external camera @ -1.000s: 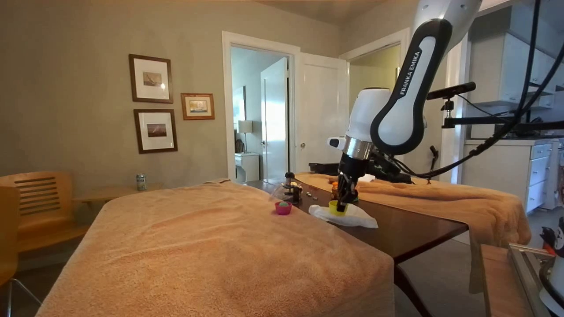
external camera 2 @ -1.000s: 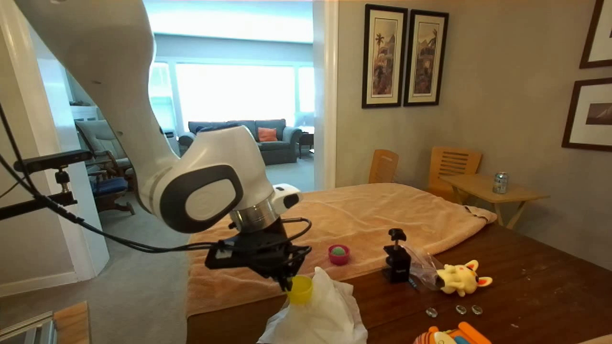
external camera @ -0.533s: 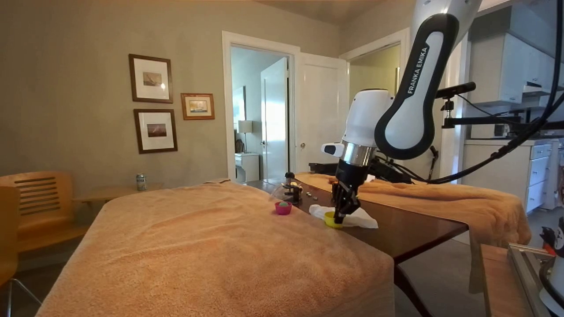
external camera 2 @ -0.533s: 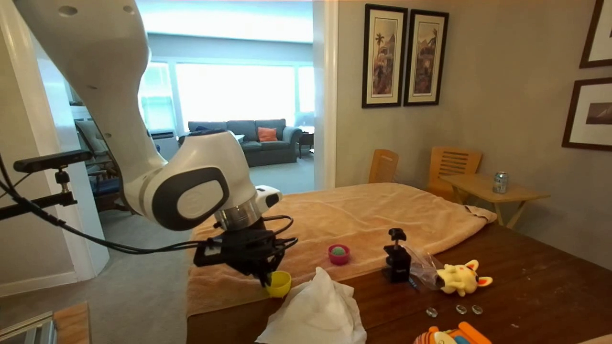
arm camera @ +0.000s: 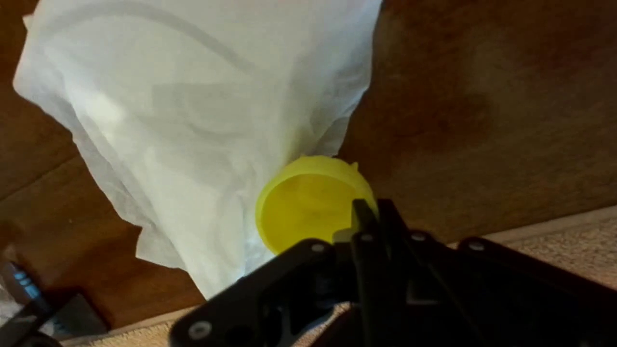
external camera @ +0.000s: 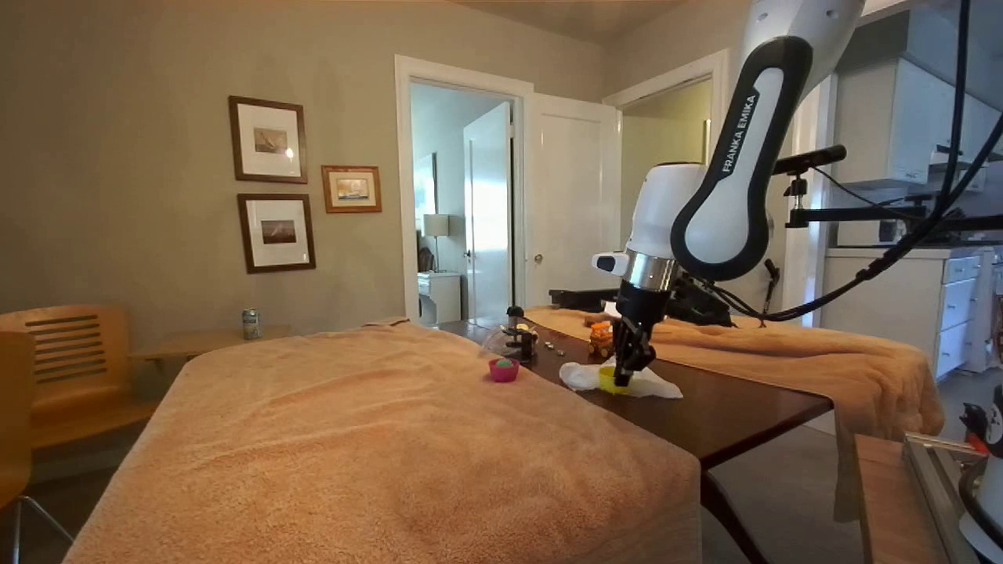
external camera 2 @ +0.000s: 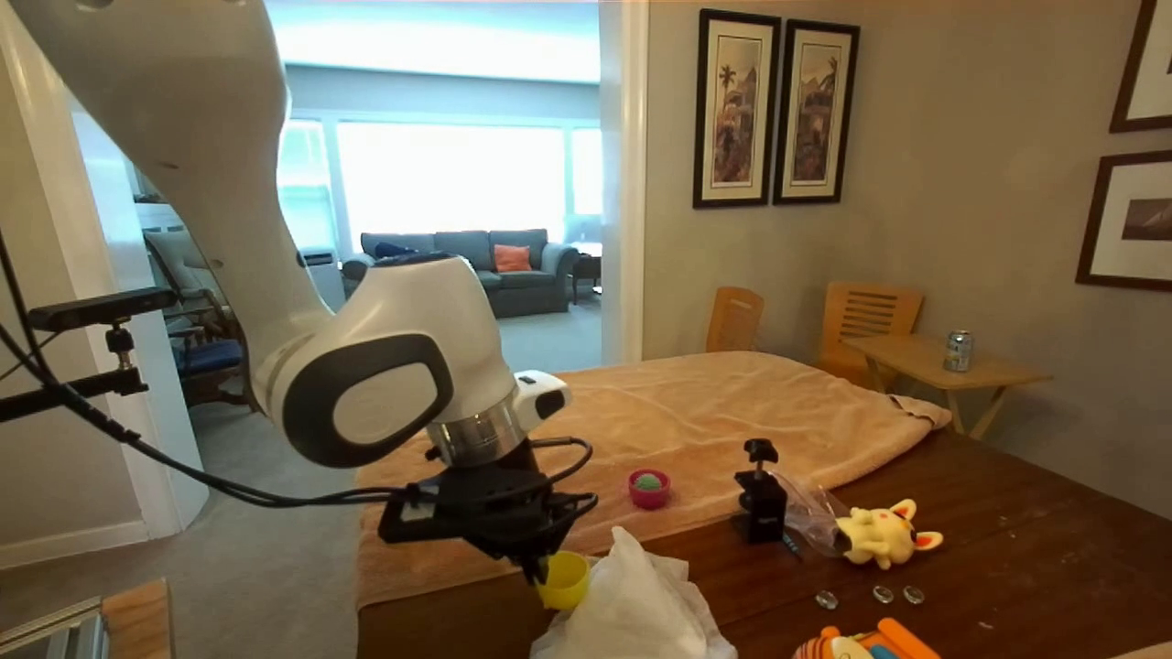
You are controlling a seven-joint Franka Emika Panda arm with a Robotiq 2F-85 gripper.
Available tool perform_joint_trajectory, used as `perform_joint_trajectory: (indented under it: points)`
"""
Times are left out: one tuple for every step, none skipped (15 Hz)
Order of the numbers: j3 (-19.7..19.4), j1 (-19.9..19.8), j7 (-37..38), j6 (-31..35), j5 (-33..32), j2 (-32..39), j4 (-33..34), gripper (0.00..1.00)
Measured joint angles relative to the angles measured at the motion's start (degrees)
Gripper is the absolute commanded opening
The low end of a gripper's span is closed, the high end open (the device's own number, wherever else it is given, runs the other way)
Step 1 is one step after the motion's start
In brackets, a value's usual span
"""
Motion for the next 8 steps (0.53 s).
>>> perform_joint_trajectory:
  points:
    - [-0.6,-0.8,-0.2,0.0,0.0,0.1,0.0,0.01]
    - [-1.3,-1.7,-0.3,0.1,0.0,0.2,0.1,0.01]
    - [-1.9,-2.4,-0.3,0.3,0.0,0.2,0.2,0.01]
    - [-2.5,-3.2,-0.3,0.4,0.1,0.3,0.5,0.01]
    - [-2.8,-4.2,-0.3,0.6,0.2,0.4,0.9,0.01]
    - [-2.9,-5.2,-0.3,0.9,0.3,0.6,1.4,0.01]
    - [-3.0,-6.2,-0.3,1.3,0.4,0.8,1.9,0.01]
    - [-3.0,-7.1,-0.3,1.6,0.5,1.2,2.5,0.01]
